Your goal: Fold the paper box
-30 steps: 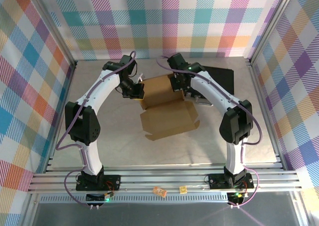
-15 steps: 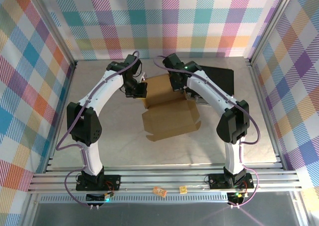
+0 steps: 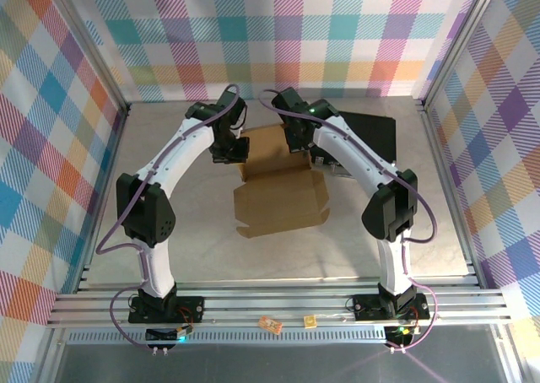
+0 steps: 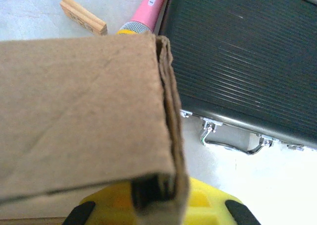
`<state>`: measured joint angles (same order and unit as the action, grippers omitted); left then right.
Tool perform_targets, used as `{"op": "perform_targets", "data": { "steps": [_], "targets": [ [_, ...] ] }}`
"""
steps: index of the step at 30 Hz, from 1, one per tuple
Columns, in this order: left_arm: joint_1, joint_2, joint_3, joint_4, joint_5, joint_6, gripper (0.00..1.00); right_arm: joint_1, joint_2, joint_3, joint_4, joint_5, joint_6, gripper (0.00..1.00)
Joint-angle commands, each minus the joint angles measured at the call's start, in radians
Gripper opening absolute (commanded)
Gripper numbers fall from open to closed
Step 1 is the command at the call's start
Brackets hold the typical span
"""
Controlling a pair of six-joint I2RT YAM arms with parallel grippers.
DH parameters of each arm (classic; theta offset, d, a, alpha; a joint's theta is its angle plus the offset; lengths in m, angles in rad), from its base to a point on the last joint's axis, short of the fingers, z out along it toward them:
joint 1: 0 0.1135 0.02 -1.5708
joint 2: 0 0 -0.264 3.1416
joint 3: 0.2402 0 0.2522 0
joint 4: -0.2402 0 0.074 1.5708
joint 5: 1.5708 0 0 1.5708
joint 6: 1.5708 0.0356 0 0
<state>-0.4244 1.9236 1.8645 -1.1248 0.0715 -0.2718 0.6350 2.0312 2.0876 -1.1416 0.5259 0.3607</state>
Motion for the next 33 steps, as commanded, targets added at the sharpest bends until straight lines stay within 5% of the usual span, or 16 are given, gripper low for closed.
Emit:
{"op": "perform_targets", "data": {
  "steps": [1,12,27,33],
  "targets": [
    [0.004,0.004,0.018,-0.095,-0.138,-0.048,0.00,-0.014,0.010,0.057,-0.110,0.066,0.064,0.00],
    [-0.028,0.003,0.023,-0.114,-0.264,-0.051,0.00,0.000,0.045,0.121,-0.185,0.054,0.112,0.00],
    [0.002,0.000,0.022,-0.069,-0.089,-0.055,0.00,0.000,0.049,0.118,-0.163,0.007,0.090,0.00],
    [0.010,-0.011,0.019,-0.069,-0.077,-0.046,0.17,-0.001,0.042,0.123,-0.142,-0.032,0.069,0.00]
  ]
}}
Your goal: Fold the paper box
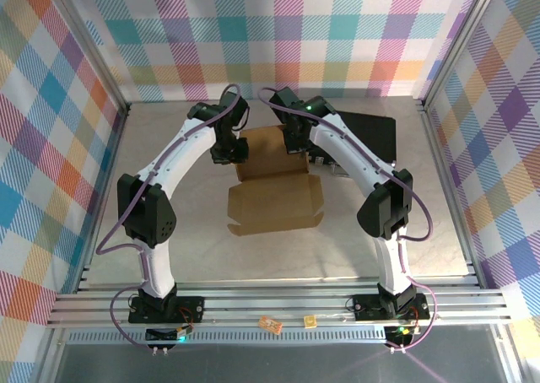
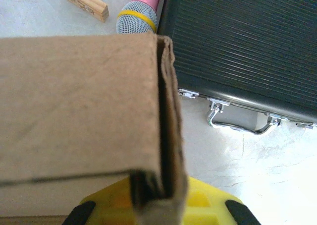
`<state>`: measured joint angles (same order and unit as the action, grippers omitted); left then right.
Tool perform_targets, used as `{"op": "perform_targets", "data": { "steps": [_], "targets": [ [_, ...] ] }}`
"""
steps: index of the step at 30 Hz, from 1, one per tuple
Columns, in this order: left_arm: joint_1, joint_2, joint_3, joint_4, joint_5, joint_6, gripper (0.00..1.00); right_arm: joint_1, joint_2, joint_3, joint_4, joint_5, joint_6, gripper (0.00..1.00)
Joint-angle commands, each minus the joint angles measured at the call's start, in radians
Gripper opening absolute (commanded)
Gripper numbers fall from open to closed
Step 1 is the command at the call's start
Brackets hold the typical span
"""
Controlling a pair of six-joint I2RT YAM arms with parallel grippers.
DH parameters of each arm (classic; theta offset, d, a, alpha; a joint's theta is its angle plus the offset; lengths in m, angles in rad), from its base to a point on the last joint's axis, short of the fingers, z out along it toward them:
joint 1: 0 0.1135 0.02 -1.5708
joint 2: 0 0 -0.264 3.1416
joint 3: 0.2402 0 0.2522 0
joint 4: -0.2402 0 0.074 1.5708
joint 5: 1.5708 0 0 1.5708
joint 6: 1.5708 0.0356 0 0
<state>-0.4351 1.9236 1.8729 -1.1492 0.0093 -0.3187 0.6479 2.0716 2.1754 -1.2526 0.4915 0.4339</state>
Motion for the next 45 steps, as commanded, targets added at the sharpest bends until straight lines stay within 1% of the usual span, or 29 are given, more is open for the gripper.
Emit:
{"op": "perform_targets", "data": {
  "steps": [1,2,6,11,13,16,18,19,22,24,29,35,38,40,45],
  "targets": [
    [0.024,-0.012,0.006,-0.041,-0.010,0.002,0.17,-0.013,0.002,0.035,-0.030,-0.003,-0.007,0.00],
    [0.026,-0.015,0.002,-0.037,-0.008,0.003,0.18,-0.013,0.003,0.037,-0.030,-0.008,-0.009,0.00],
    [0.035,-0.022,-0.010,-0.024,0.001,0.006,0.26,-0.014,0.008,0.039,-0.034,-0.021,-0.017,0.00],
    [0.038,-0.034,-0.026,0.004,0.014,0.007,0.31,-0.014,0.010,0.038,-0.037,-0.030,-0.020,0.00],
    [0.039,-0.035,-0.032,0.011,0.016,0.006,0.30,-0.017,0.011,0.040,-0.036,-0.037,-0.020,0.00],
    [0.041,-0.037,-0.040,0.021,0.027,0.008,0.21,-0.020,0.013,0.041,-0.036,-0.046,-0.022,0.00],
    [0.041,-0.045,-0.049,0.033,0.036,0.006,0.21,-0.022,0.014,0.042,-0.039,-0.050,-0.023,0.00],
    [0.040,-0.050,-0.052,0.040,0.038,0.005,0.25,-0.022,0.016,0.041,-0.039,-0.052,-0.024,0.00],
    [0.041,-0.061,-0.051,0.046,0.047,0.001,0.40,-0.025,0.021,0.041,-0.043,-0.060,-0.024,0.00],
    [0.041,-0.067,-0.046,0.045,0.053,-0.003,0.46,-0.025,0.024,0.041,-0.045,-0.063,-0.024,0.00],
    [0.043,-0.076,-0.030,0.041,0.081,-0.009,0.49,-0.028,0.033,0.040,-0.043,-0.080,-0.021,0.00],
    [0.042,-0.105,-0.020,0.077,0.156,-0.057,0.52,-0.030,0.041,0.037,-0.044,-0.091,-0.015,0.00],
    [0.042,-0.119,-0.013,0.082,0.175,-0.079,0.53,-0.033,0.042,0.035,-0.044,-0.094,-0.010,0.00],
    [0.042,-0.138,-0.008,0.079,0.153,-0.101,0.53,-0.039,0.041,0.032,-0.045,-0.104,-0.001,0.00],
    [0.053,-0.228,-0.018,0.043,0.031,-0.225,0.51,-0.076,0.015,-0.012,-0.038,-0.151,0.078,0.00]
  ]
}}
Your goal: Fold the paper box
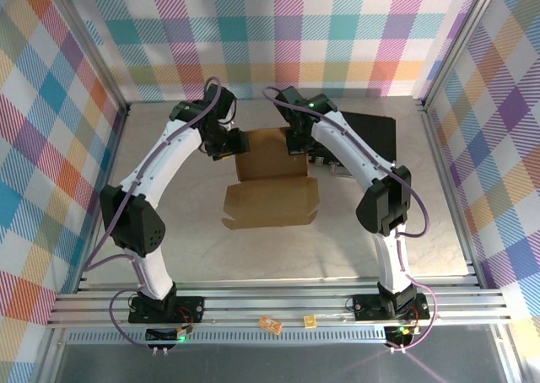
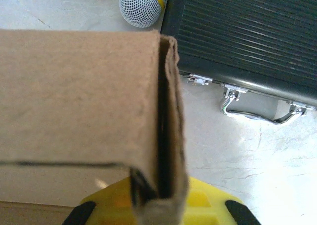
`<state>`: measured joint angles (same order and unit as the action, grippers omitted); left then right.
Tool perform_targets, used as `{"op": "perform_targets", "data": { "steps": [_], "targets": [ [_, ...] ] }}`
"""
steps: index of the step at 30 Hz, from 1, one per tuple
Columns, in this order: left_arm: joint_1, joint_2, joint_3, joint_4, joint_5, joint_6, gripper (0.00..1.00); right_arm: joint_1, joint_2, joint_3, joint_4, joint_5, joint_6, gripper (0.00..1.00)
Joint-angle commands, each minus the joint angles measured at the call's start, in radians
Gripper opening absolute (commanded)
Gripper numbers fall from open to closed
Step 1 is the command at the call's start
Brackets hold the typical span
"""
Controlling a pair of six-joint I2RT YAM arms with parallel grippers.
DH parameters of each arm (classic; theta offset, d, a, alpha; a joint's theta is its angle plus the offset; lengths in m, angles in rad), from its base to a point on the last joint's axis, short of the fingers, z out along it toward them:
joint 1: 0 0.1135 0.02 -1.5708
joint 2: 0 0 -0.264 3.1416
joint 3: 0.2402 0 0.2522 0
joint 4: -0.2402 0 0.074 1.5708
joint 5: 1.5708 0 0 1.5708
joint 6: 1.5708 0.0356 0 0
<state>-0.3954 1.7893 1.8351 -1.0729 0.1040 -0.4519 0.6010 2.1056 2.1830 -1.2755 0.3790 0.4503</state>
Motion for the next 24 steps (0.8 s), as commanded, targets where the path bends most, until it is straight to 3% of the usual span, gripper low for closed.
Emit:
{"op": "perform_targets", "data": {
  "steps": [1,7,9,13,17,24],
  "targets": [
    [0.015,-0.121,0.011,-0.037,-0.080,-0.124,0.50,-0.038,-0.030,-0.034,-0.009,-0.055,0.086,0.00],
    [0.018,-0.266,-0.079,-0.083,-0.187,-0.328,0.46,-0.056,-0.047,-0.067,0.003,-0.115,0.221,0.00],
    [0.021,-0.298,-0.107,-0.067,-0.173,-0.339,0.46,-0.056,-0.046,-0.070,0.013,-0.129,0.239,0.00],
    [0.023,-0.275,-0.153,0.069,0.002,-0.150,0.55,-0.056,-0.039,-0.066,0.024,-0.151,0.233,0.00],
    [0.026,-0.127,-0.023,-0.037,-0.048,0.059,0.57,-0.058,-0.032,-0.065,0.022,-0.166,0.201,0.00],
    [0.024,0.034,0.107,-0.011,-0.058,0.276,0.60,-0.055,-0.049,-0.088,0.033,-0.163,0.149,0.00]
  ]
}}
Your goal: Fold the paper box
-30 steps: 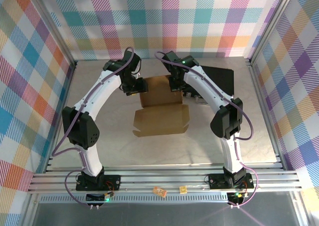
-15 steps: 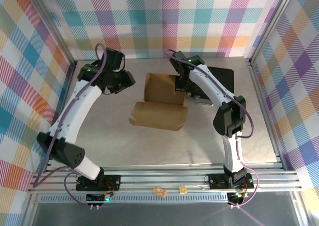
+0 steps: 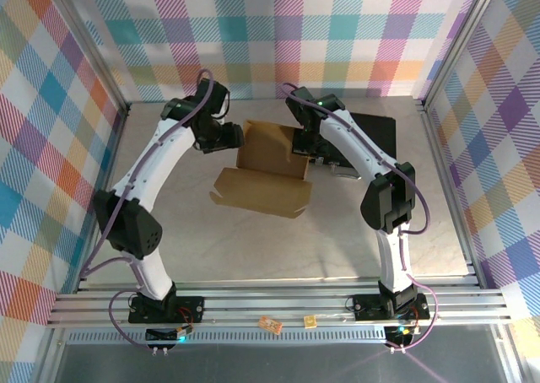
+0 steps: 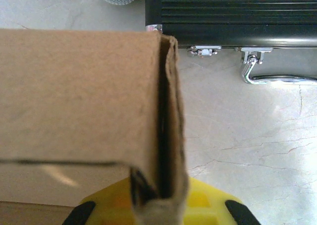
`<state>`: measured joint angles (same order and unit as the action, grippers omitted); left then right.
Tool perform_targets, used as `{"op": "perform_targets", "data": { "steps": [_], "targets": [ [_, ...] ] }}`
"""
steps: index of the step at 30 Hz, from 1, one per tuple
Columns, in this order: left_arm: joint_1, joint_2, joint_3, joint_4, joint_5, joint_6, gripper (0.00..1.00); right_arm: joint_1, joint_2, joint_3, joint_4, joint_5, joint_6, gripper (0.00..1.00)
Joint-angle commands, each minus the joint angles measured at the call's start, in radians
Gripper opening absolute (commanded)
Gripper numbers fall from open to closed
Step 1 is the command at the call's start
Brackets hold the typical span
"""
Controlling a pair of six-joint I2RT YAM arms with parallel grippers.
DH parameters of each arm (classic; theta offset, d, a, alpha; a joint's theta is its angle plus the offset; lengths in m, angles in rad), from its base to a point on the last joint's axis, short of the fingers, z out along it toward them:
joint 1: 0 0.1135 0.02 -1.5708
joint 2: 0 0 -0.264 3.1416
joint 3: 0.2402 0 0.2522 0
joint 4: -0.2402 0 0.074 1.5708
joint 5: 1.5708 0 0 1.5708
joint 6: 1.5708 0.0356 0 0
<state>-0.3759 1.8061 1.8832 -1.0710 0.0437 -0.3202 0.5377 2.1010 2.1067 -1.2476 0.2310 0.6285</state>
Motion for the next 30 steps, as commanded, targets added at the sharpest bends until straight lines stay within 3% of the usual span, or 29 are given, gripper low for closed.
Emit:
{"op": "perform_targets", "data": {
  "steps": [1,11,16,30],
  "targets": [
    [0.003,0.039,0.067,-0.011,0.005,0.159,0.60,0.008,-0.046,-0.010,0.005,-0.015,-0.034,0.00],
    [-0.044,0.140,0.099,0.060,-0.116,0.211,0.61,0.008,-0.043,-0.002,0.004,-0.036,-0.058,0.00],
    [-0.044,0.177,0.106,0.075,-0.108,0.217,0.58,0.008,-0.037,0.012,-0.001,-0.050,-0.062,0.00],
    [-0.049,0.208,0.062,0.115,-0.110,0.211,0.30,0.008,-0.032,0.029,-0.004,-0.067,-0.059,0.00]
  ]
}}
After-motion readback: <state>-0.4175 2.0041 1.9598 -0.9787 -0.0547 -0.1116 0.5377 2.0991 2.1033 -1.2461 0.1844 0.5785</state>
